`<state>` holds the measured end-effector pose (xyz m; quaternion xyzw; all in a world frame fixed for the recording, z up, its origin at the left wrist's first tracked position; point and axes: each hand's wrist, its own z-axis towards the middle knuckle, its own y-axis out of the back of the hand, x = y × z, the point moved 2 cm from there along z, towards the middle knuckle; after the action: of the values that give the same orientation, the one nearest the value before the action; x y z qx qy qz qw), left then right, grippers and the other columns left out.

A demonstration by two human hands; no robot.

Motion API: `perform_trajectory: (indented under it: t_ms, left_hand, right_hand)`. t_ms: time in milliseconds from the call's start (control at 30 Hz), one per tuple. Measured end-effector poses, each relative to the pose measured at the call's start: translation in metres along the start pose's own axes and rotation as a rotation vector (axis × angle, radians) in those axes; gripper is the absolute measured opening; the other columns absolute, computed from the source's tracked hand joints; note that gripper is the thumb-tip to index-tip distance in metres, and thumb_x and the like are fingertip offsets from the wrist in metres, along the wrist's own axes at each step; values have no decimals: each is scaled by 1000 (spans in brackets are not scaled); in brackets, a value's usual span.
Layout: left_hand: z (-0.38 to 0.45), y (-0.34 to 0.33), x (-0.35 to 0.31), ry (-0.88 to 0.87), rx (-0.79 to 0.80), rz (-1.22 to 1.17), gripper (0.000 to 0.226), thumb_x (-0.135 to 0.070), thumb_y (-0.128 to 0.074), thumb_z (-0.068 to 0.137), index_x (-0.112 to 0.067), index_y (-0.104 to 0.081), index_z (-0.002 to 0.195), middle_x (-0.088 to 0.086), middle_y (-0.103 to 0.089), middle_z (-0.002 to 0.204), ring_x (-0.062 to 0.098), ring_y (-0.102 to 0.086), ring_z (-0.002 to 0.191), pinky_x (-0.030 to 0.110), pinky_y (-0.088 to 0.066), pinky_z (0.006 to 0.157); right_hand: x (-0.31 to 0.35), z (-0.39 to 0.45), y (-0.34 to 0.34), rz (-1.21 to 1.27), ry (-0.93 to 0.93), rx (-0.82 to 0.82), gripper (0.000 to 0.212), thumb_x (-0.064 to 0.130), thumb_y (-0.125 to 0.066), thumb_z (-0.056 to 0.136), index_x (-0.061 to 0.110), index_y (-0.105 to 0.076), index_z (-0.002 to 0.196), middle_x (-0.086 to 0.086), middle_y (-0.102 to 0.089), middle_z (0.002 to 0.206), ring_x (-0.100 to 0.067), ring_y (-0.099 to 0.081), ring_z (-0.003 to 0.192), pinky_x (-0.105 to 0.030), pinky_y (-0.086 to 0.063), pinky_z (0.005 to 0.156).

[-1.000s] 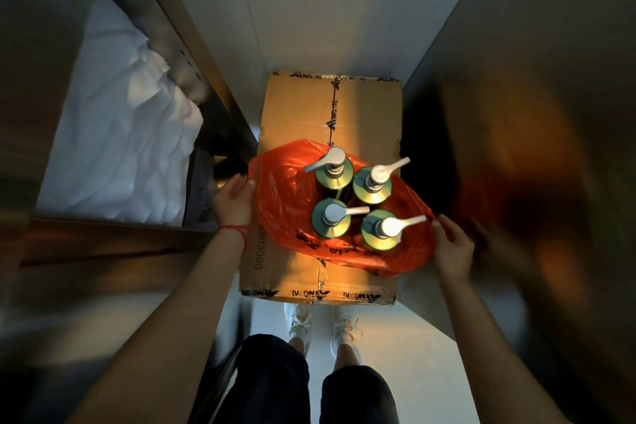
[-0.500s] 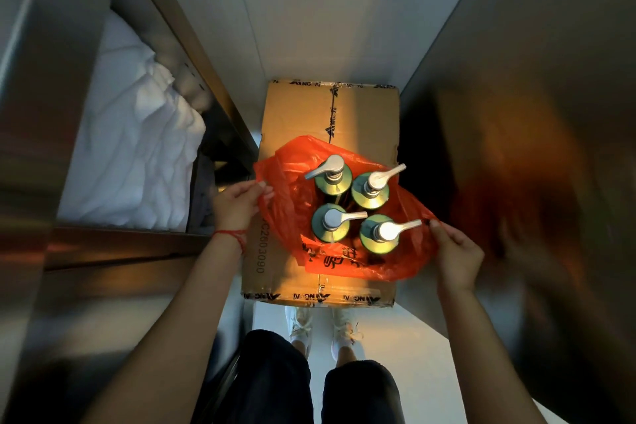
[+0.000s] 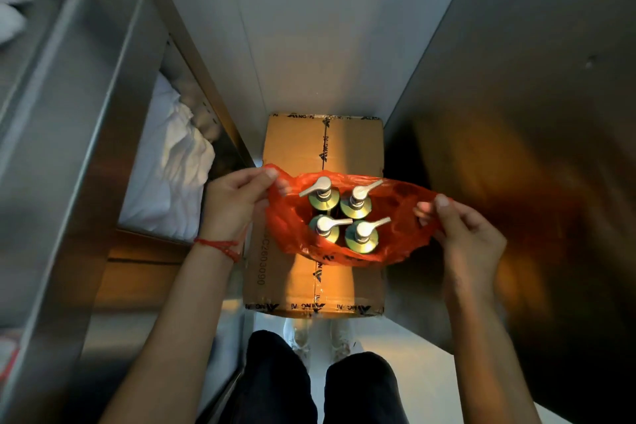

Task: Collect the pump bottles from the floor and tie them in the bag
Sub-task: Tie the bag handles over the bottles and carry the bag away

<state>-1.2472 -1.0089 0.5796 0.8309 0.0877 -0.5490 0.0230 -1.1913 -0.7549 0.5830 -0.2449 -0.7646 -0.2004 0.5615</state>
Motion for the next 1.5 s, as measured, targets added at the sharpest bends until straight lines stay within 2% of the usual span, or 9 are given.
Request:
perform_trajectory:
  t_ms: [133, 300, 467, 567, 667, 800, 967, 1100, 1500]
  left_hand:
    - [-11, -5, -24, -68, 48, 43, 11, -10, -61, 83, -13, -70, 76, 0, -72, 65, 19, -66, 72, 39, -54, 78]
    - [-20, -11, -35, -162, 54, 152, 12, -4, -66, 76, -14, -69, 81, -5, -72, 64, 13, -68, 69, 28, -56, 71]
    - [-17, -9, -21, -254, -32, 314, 14, -9, -71, 74, -15, -72, 87, 12, -72, 79, 27, -69, 77, 45, -56, 79]
    - [-14, -6, -22, -503, -88, 488, 14, -18, -67, 74, -15, -71, 88, 8, -70, 84, 3, -63, 78, 26, -53, 79]
    - [-5, -8, -22, -634, -113, 553, 14, -16, -66, 74, -12, -72, 86, 3, -66, 93, -4, -58, 87, 16, -47, 82]
    - [7, -27, -23, -512, 33, 351, 18, -5, -67, 75, -10, -69, 93, 4, -65, 106, 3, -62, 95, 22, -49, 88]
    - [15, -60, -23, -321, 201, 212, 22, 4, -62, 79, -14, -67, 90, -12, -70, 72, -4, -65, 69, 12, -50, 65]
    - [18, -81, -22, -305, 300, 250, 21, 8, -56, 82, 3, -64, 101, -3, -63, 79, -9, -62, 64, 6, -46, 63]
    - [31, -86, -9, -51, 492, 226, 23, 7, -53, 84, 7, -61, 105, -2, -67, 70, 1, -65, 57, 10, -50, 60]
  right_hand:
    - [28, -8, -4, 54, 54, 33, 9, 15, -64, 81, 18, -69, 74, 7, -72, 61, -7, -67, 63, -22, -56, 70]
    - [42, -11, -6, 31, 113, 101, 20, 11, -62, 83, 19, -70, 66, 9, -71, 58, -4, -64, 60, -17, -54, 65]
    - [34, -9, -7, -118, 179, 209, 21, 7, -64, 80, 24, -70, 71, 6, -72, 63, -9, -66, 68, -18, -53, 71]
    - [34, -7, -4, -362, 370, 223, 18, 11, -66, 80, 29, -68, 78, 0, -71, 81, -4, -64, 80, -18, -49, 77]
    - [36, -4, -6, -483, 563, 225, 11, 15, -67, 79, 24, -68, 85, 0, -58, 89, 2, -56, 86, -14, -44, 78]
    - [31, 8, -20, -427, 568, 320, 10, 16, -61, 80, 15, -70, 86, -1, -61, 98, -4, -57, 96, -17, -44, 86]
    - [22, 16, -47, -320, 390, 460, 12, 10, -57, 84, 15, -68, 84, 5, -67, 85, 2, -61, 81, -12, -45, 76]
    - [14, 21, -64, -320, 329, 517, 17, 6, -55, 87, 16, -68, 92, 2, -68, 89, -3, -62, 85, -12, -46, 77]
    - [12, 33, -70, -218, 228, 401, 18, 6, -67, 78, 24, -70, 80, 3, -71, 77, -8, -68, 74, -20, -52, 72]
